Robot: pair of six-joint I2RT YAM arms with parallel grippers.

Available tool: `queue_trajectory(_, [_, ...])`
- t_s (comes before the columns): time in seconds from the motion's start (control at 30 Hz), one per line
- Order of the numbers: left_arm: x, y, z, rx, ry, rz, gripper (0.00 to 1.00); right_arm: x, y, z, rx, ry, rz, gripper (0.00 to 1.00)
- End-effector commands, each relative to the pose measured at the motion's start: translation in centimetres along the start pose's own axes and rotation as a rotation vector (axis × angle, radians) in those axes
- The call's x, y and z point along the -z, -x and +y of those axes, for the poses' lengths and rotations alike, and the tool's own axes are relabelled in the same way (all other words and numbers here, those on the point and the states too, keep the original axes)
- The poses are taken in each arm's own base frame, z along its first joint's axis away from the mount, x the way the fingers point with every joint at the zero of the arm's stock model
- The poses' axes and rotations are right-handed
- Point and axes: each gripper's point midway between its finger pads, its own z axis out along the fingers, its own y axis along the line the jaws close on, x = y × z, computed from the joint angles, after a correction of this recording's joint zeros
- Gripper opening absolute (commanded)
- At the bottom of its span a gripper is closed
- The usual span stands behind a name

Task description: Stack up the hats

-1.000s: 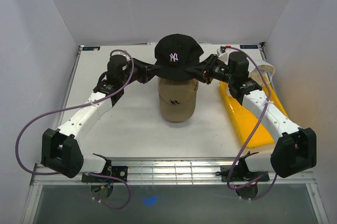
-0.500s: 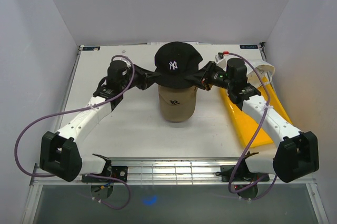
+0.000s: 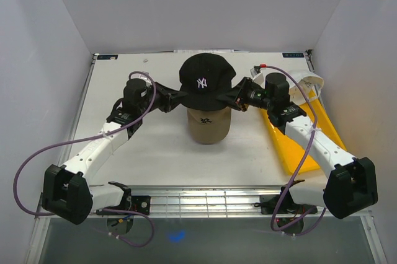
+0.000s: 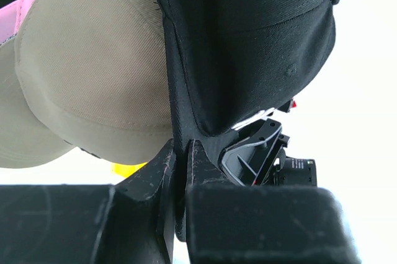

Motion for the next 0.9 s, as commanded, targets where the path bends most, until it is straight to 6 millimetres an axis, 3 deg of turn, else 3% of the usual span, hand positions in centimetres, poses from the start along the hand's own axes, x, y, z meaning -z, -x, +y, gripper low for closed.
queue_trajectory(0.0, [1.3, -1.1, -0.9, -0.063, -0.062, 0.046, 0.00, 0.3, -1.6, -1.1, 0.107, -0.008, 0.050, 0.08])
queue_trajectory(0.3, [1.6, -1.0, 0.0, -0.062, -0.055, 0.046, 0.00, 0.7, -2.4, -2.5, 0.115, -0.037, 0.051, 0.08])
queue_trajectory(0.87, [1.5, -1.1, 3.9, -0.028, -0.006, 0.043, 0.00, 0.9, -4.4, -6.7, 0.130, -0.109, 0.069, 0.08])
